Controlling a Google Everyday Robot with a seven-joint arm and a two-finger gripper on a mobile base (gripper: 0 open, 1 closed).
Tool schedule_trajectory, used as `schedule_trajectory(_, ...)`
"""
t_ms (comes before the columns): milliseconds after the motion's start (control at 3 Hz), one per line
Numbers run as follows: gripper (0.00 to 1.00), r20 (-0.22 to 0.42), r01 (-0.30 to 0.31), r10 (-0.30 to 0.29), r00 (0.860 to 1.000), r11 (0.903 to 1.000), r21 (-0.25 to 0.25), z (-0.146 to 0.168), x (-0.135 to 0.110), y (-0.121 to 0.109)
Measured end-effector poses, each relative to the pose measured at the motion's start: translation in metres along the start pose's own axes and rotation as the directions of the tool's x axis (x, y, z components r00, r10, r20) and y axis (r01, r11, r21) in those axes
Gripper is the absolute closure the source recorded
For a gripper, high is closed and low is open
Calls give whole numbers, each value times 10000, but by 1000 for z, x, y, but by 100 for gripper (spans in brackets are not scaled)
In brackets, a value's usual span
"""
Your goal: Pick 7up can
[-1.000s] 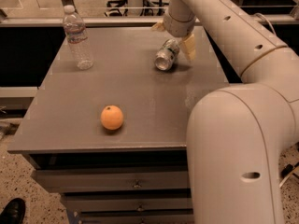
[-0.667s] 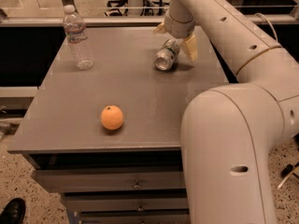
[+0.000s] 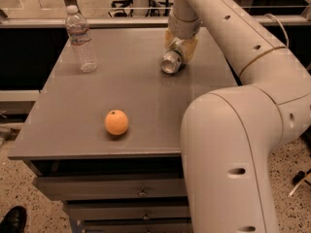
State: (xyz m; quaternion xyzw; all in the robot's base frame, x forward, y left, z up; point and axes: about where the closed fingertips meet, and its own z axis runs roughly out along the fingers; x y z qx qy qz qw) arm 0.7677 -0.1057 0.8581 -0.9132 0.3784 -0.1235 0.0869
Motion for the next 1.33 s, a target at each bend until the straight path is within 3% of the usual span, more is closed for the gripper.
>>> schedule_trajectory(333,68,113,1,0,9999,10000,-46,-3,-4,1)
schedule_trajectory(667,98,486,-646,634,9968,9976,239,-29,-14,3)
schedule_trajectory(1000,100,1301,-1729,1611,9783,9813,847,-63,-29,-5)
schedule_trajectory(1333,100,1365,-1883,1740,9752,9770,1001,-61,-30,-11)
